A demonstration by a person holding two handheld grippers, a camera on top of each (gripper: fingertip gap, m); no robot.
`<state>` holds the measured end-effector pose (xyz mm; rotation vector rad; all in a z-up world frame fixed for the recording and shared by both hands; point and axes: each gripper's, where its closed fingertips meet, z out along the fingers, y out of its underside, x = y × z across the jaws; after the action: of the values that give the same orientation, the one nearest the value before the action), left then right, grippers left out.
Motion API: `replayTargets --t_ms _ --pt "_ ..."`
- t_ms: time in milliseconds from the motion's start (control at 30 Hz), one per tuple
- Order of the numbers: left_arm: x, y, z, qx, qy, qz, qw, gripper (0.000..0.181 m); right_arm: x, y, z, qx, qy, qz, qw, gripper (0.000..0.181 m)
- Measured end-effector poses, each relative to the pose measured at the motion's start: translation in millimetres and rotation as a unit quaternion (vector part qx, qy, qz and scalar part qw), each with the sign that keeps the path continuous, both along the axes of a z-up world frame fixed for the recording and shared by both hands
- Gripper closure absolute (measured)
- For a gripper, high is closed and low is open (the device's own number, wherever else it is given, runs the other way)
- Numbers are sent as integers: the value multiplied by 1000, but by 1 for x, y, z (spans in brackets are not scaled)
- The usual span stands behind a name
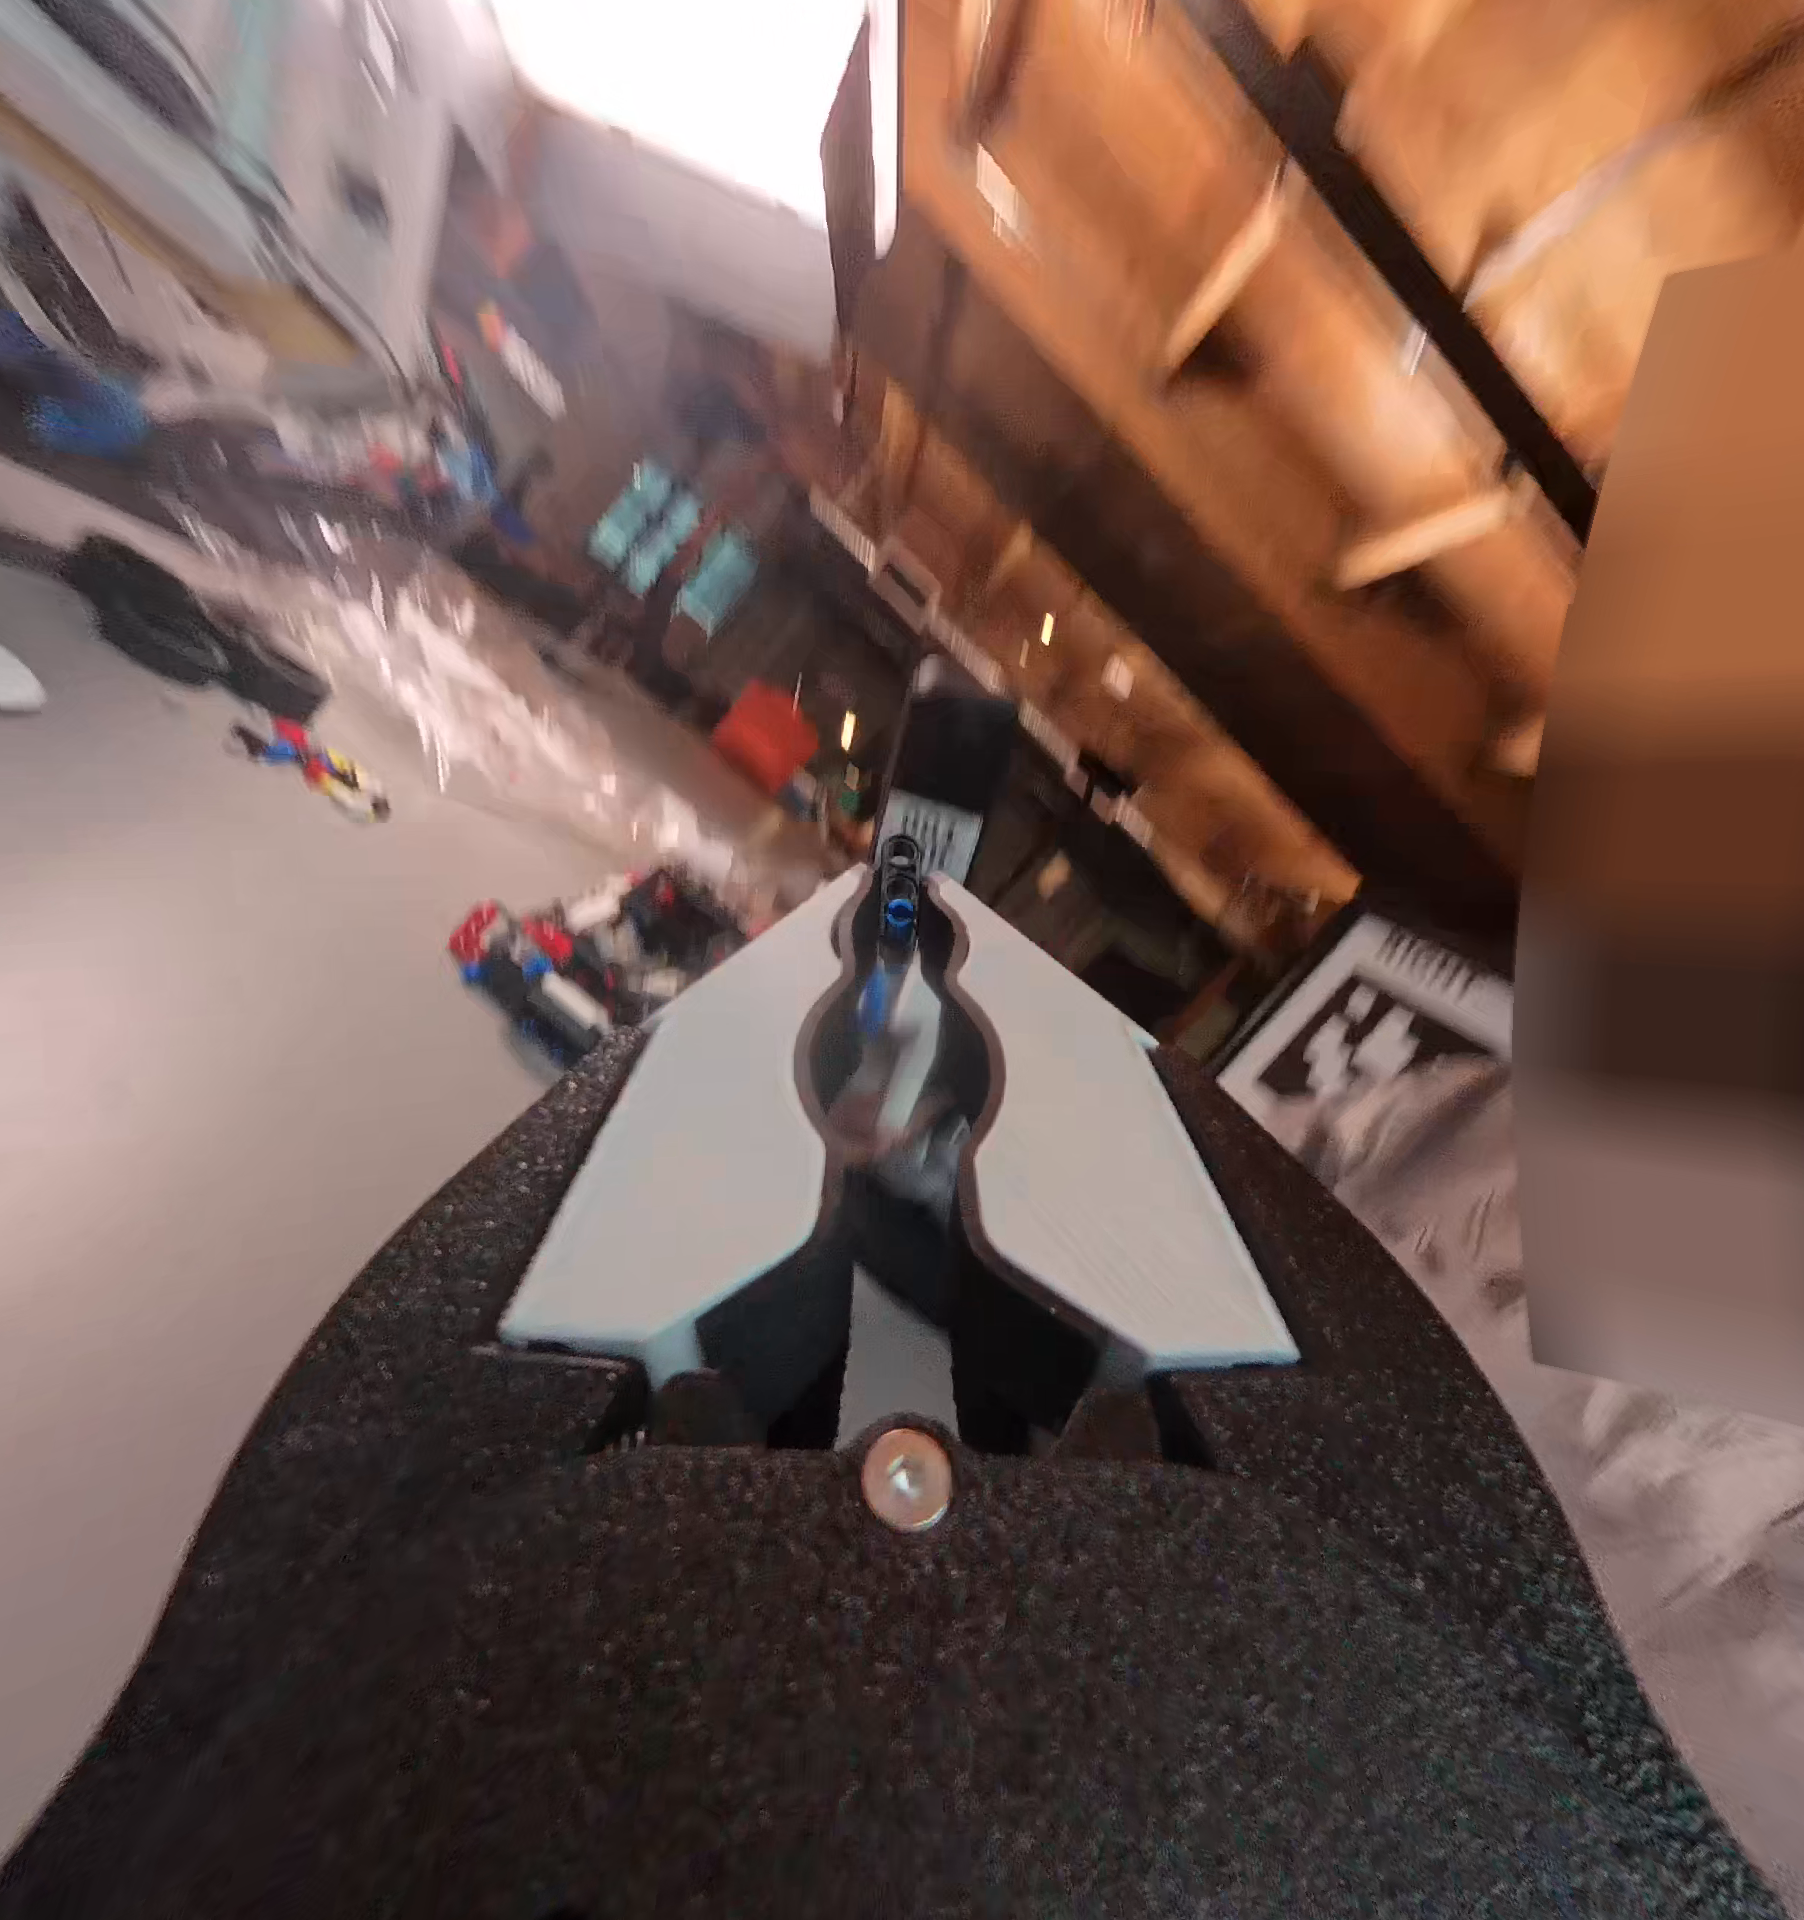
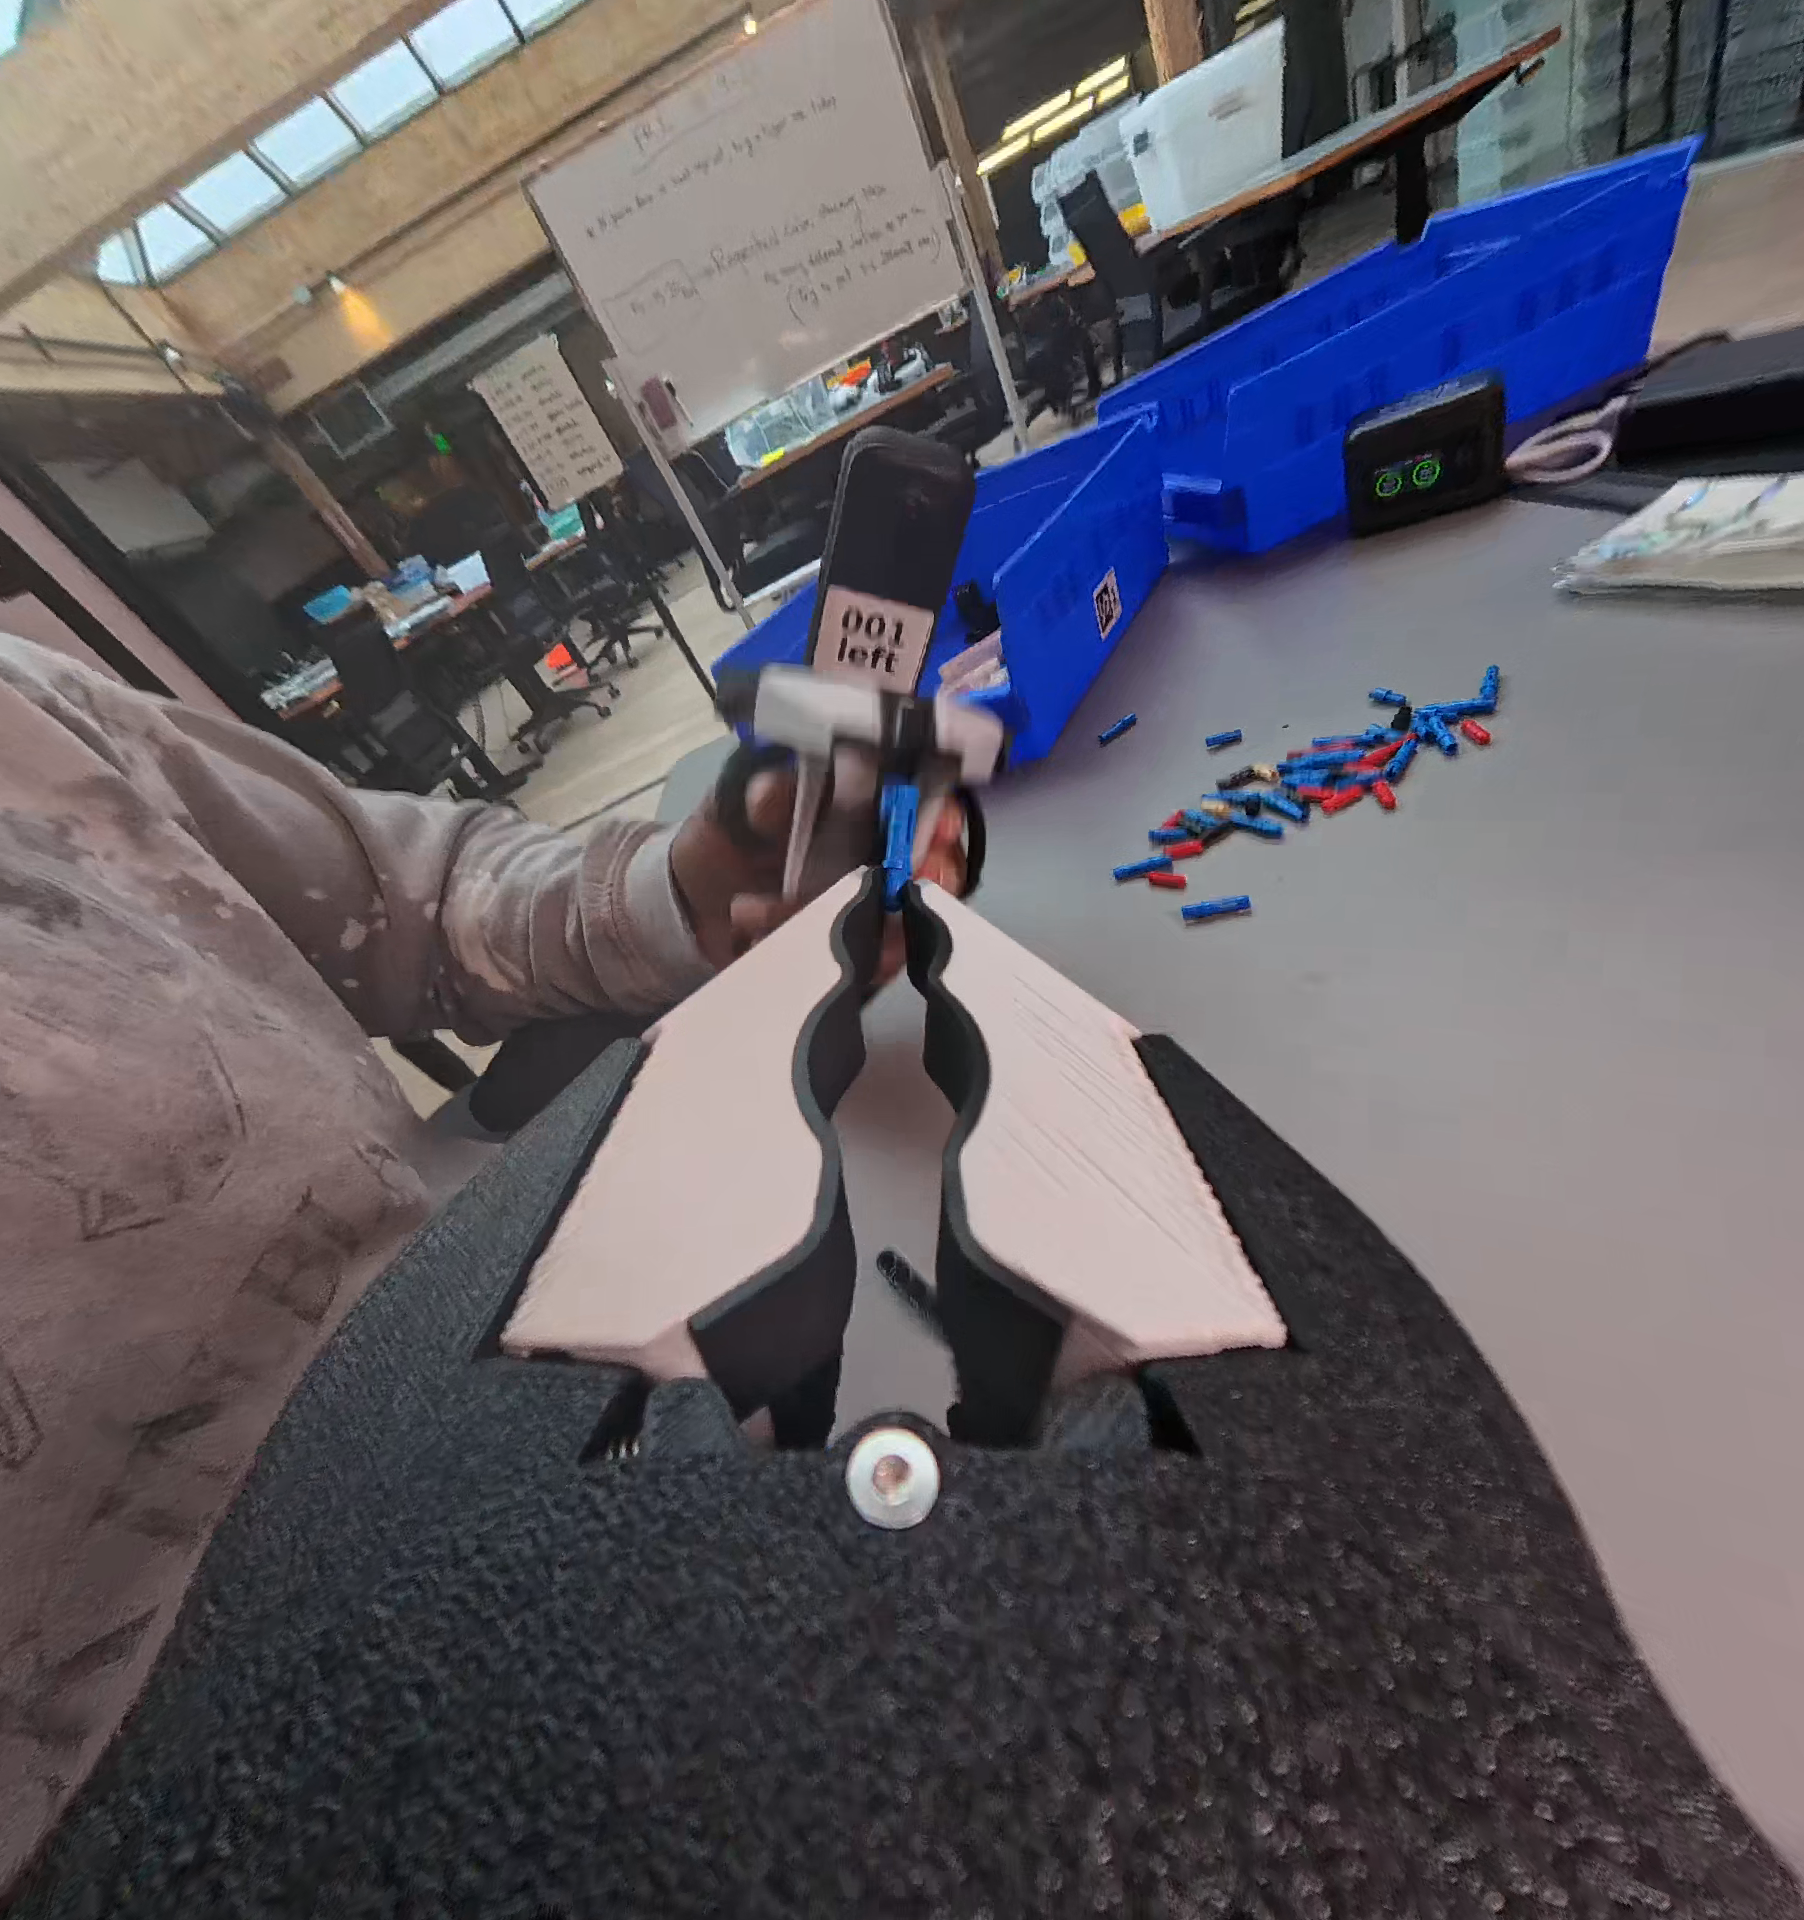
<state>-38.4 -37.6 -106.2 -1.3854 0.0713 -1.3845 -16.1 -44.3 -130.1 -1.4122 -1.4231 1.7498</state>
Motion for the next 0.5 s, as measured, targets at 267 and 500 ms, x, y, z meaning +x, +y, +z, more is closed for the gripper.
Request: replayTargets --t_ms 267,500 --pt "-55 6 6 -23 -64 44 997 178 2 13 -44 95 -86 -42 991 179" --pt "-52 14 -24 -85 -24 43 995 177 -1 13 -73 136 -137 -57 980 178"
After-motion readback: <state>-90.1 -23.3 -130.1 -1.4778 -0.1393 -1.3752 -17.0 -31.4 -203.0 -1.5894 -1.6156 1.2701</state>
